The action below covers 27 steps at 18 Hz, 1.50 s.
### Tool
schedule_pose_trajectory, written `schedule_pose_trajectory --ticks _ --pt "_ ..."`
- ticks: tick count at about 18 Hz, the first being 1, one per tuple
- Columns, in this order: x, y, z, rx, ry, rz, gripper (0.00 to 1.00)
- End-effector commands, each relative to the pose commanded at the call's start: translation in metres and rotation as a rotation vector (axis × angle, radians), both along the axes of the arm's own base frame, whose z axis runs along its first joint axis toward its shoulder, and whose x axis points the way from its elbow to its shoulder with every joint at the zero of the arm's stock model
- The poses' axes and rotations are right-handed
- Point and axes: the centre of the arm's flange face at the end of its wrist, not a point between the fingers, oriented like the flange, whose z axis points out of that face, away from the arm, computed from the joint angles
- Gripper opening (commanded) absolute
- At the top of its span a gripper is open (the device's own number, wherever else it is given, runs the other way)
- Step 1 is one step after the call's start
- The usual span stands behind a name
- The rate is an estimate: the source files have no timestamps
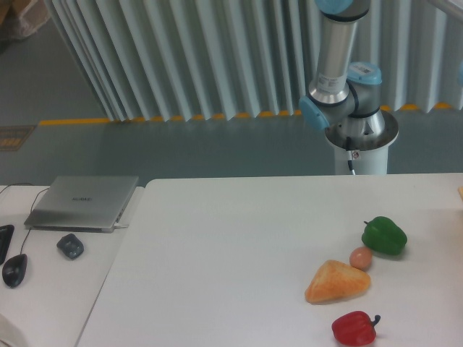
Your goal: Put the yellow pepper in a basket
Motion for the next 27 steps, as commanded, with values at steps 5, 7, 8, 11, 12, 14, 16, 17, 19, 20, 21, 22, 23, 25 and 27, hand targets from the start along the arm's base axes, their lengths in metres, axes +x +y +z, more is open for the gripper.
schedule_pose_trajectory --ticks 5,7,8,11,12,14,16,17,19,20,21,22,23,25,27 --pt "0.003 0.004 -0.001 0.008 -0.001 -0.006 1.0" --pt "0.005 0.009 0.005 0.017 0.014 -0.015 1.0" --pt "0.006 0.012 0.006 0.018 0.015 -0.02 1.0" --pt "0.021 0.042 0.014 0.023 0.025 -0.005 1.0" --pt "0.025 0.047 0.016 0.027 0.026 0.003 1.0" --pt "0.035 0.061 0.018 0.041 0.025 -0.013 1.0" --pt "0.049 0.075 0.024 0.045 0.033 -0.045 1.0" --pt "0.055 0.083 0.024 0.046 0.033 -0.059 1.0" --pt "0.07 0.098 0.026 0.042 0.037 -0.091 1.0" --pt "0.078 0.101 0.033 0.043 0.047 -0.099 1.0" --pt "0.086 0.104 0.038 0.046 0.052 -0.109 1.0" --pt "0.093 0.111 0.038 0.045 0.051 -0.126 1.0" --pt "0.1 0.117 0.037 0.042 0.044 -0.137 1.0" --pt "0.107 0.12 0.035 0.036 0.022 -0.145 1.0" --pt "0.121 0.134 0.035 0.037 0.018 -0.18 1.0"
